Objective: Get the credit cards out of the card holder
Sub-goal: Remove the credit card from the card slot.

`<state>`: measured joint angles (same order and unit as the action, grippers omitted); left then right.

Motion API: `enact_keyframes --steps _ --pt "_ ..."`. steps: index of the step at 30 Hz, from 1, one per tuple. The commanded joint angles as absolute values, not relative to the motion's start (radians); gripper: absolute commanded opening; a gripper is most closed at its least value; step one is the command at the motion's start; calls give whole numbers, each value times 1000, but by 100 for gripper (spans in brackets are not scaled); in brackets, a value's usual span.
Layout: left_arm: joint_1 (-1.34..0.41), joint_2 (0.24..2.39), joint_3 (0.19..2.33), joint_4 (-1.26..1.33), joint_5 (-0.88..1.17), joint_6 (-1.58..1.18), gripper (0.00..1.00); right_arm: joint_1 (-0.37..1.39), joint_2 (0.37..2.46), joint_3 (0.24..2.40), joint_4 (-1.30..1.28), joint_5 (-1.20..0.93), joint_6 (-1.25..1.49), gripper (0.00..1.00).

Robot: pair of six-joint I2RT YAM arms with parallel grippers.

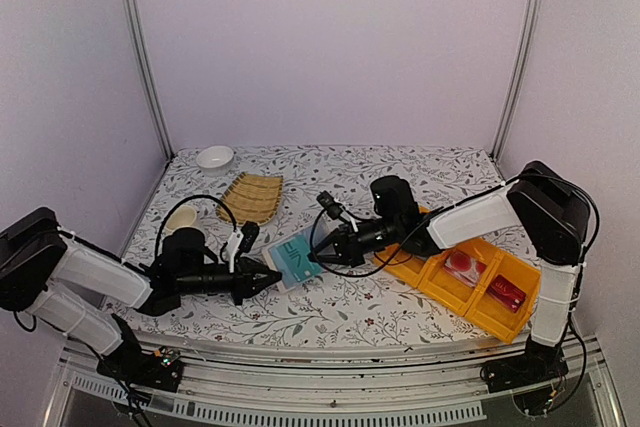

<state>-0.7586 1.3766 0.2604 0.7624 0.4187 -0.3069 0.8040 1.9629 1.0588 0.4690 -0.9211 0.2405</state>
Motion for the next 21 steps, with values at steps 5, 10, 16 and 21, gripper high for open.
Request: enact_keyframes --steps 5,10,16,21 --pt "-742 1474 274 940 475 -327 18 773 1958 1040 523 -932 232 2" --pt "-729 1577 310 1015 512 -337 39 782 2014 1053 569 -988 264 2" --pt "-724 1680 321 1166 569 -411 25 788 2012 1056 573 -995 261 2" --pt "-722 1667 301 1175 571 -413 0 752 1955 1021 527 -951 238 2"
